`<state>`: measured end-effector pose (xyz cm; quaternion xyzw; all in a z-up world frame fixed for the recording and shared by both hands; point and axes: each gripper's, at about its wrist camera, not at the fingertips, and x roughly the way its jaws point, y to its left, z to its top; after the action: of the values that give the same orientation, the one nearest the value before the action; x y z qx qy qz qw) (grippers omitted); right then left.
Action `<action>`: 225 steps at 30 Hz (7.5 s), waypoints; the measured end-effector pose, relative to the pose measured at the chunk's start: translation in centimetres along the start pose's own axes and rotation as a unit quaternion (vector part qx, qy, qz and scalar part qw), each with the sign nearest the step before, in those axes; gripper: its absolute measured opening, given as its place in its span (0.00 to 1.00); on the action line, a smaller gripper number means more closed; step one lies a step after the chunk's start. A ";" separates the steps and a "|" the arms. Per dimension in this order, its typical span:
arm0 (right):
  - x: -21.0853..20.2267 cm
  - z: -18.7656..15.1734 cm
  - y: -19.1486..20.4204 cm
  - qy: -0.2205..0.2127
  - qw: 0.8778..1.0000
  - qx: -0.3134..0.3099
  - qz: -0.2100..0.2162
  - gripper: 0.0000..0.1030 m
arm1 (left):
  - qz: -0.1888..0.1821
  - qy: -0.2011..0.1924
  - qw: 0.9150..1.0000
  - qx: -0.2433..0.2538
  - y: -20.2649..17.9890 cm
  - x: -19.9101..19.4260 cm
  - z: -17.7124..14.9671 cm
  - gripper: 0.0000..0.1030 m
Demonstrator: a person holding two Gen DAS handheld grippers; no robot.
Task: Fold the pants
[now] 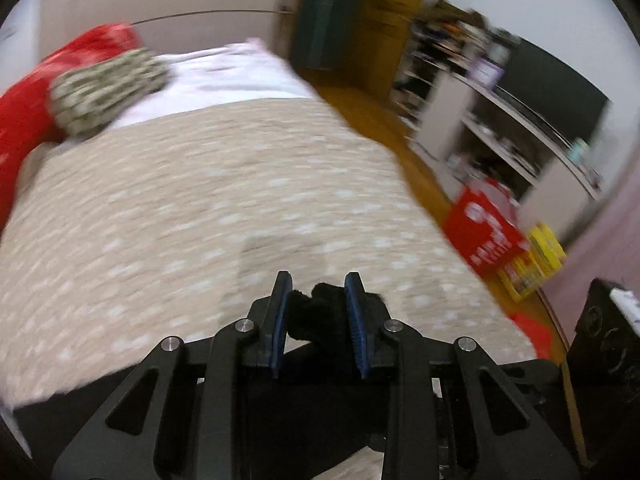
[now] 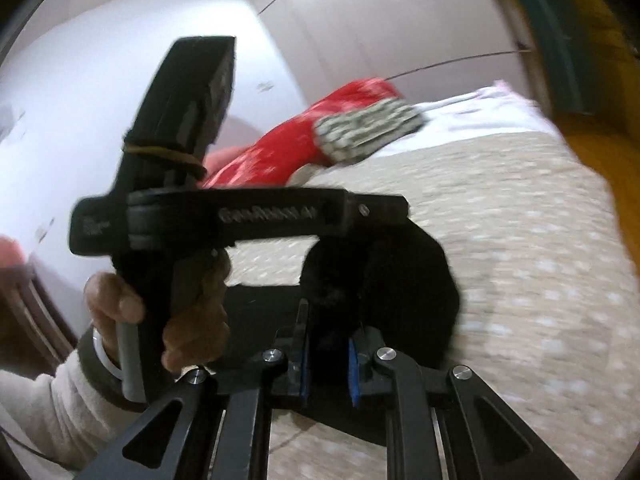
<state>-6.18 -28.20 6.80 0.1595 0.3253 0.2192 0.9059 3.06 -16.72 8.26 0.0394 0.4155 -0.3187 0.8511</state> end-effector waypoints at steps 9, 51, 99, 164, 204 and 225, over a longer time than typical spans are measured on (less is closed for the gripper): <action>12.6 -3.5 4.1 0.161 0.982 -0.004 0.096 0.37 | 0.087 0.035 0.987 -0.128 9.5 -1.1 -7.3 0.25; 4.4 -3.1 1.8 0.134 0.980 -0.102 -0.107 0.28 | 0.117 0.034 0.982 -0.144 5.7 0.3 -12.6 0.31; 15.5 -1.4 6.6 0.163 0.971 -0.158 -0.081 0.32 | 0.130 -0.005 0.955 -0.265 11.8 -7.7 -17.7 0.55; 1.0 0.0 -5.6 -0.006 0.993 0.106 -0.054 0.46 | -0.008 -0.039 0.998 -0.048 0.1 -6.0 -13.7 0.31; 9.5 0.5 -1.3 0.118 0.986 -0.021 -0.115 0.27 | 0.161 0.009 0.978 -0.131 8.1 0.3 -9.8 0.46; 5.1 -5.9 1.6 0.141 0.983 -0.081 -0.080 0.27 | 0.144 -0.001 0.973 -0.182 8.9 -0.2 -12.2 0.60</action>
<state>-7.02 -23.44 0.50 0.0264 0.4430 0.1915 0.8755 -0.19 -5.50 -1.31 -0.0566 0.4555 -0.1119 0.8814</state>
